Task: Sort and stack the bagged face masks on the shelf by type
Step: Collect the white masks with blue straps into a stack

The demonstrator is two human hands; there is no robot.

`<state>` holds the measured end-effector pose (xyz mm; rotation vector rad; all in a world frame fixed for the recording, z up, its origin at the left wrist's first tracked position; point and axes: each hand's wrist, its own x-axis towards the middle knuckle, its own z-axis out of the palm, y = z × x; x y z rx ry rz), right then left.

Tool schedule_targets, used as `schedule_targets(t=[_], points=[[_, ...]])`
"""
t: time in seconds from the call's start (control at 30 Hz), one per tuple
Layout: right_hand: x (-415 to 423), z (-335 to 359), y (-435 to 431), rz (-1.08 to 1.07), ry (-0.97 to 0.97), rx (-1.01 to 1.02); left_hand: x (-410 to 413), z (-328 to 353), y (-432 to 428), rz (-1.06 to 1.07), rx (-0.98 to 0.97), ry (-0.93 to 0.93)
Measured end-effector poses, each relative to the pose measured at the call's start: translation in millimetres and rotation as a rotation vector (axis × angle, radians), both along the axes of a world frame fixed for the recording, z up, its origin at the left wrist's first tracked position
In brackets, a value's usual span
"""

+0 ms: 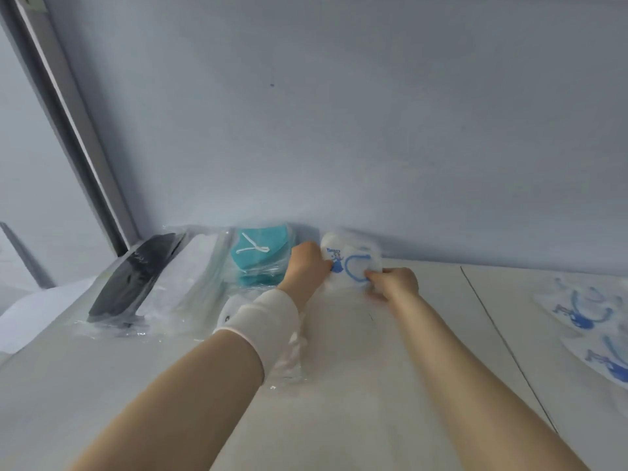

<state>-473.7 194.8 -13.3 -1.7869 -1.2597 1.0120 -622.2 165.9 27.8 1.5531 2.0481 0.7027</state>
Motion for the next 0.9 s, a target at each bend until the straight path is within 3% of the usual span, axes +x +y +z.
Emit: schedule_targets(t=[0.2,0.4,0.5,0.67,0.8,0.9], points=[[-9,-8,8,-0.022,-0.283,-0.035,-6,-8,17,-0.035,-0.089,0.13],[-17,-12,10,-0.041,-0.33,-0.054,-8,-15,18,-0.025,-0.078,0.119],[-19,-15,11,-0.046,-0.364,-0.032,-9,-16,23,-0.105,-0.129,0.258],[-24,-18,11,-0.047,-0.494,-0.039,-3,-22,25,-0.235,-0.108,0.388],[-16,-8,5,-0.043,-0.602,-0.002,3,-19,31,-0.19,-0.081,0.464],[3,7,0,-0.007,-0.799,0.129,9,-11,36,-0.241,0.088,0.559]])
